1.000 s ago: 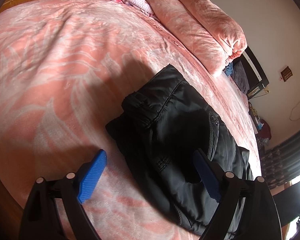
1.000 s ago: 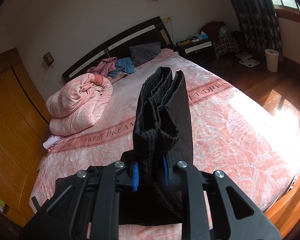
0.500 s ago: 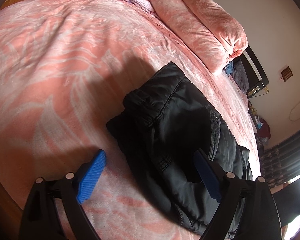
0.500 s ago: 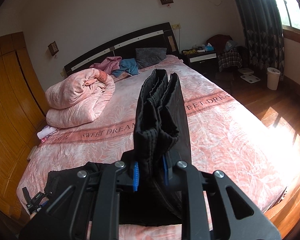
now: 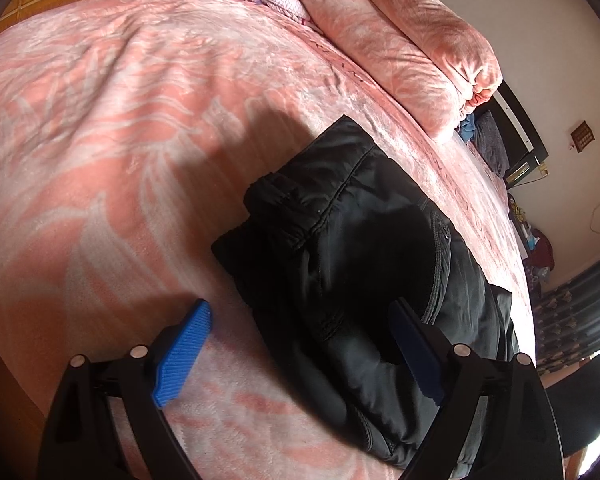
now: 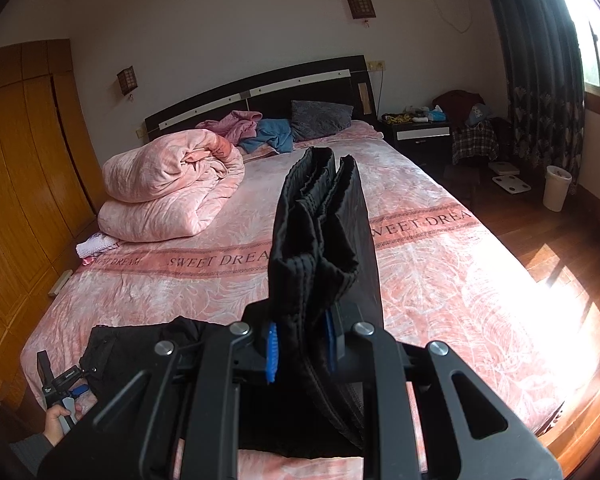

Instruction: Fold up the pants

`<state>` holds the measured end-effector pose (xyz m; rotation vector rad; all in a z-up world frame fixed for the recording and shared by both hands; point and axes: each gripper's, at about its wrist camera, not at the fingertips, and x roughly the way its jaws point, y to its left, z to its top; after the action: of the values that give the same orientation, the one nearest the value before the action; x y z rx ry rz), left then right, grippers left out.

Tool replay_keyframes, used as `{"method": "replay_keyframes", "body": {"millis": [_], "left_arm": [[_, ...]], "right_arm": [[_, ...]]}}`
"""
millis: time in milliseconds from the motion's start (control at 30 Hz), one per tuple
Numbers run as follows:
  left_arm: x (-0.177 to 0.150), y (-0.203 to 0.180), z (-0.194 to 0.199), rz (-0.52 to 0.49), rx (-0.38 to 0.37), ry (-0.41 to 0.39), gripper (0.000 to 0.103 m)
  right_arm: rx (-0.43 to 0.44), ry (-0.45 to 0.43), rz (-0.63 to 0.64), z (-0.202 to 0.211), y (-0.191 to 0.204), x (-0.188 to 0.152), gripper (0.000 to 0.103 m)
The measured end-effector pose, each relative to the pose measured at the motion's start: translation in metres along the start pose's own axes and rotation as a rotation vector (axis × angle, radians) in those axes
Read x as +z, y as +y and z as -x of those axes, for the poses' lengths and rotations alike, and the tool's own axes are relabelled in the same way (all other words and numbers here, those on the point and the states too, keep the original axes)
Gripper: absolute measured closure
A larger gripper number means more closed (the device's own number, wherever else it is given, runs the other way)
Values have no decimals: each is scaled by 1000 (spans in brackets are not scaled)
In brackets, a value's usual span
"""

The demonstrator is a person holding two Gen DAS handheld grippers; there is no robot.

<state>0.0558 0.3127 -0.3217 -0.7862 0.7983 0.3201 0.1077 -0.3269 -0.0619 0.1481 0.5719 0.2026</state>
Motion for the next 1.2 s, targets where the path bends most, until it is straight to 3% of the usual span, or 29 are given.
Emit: {"method": "replay_keyframes", "body": {"millis": [1200], "left_arm": [[0, 4, -1, 8, -19, 6, 11]], "right_arm": [[24, 39, 112, -12, 38, -1, 86]]}}
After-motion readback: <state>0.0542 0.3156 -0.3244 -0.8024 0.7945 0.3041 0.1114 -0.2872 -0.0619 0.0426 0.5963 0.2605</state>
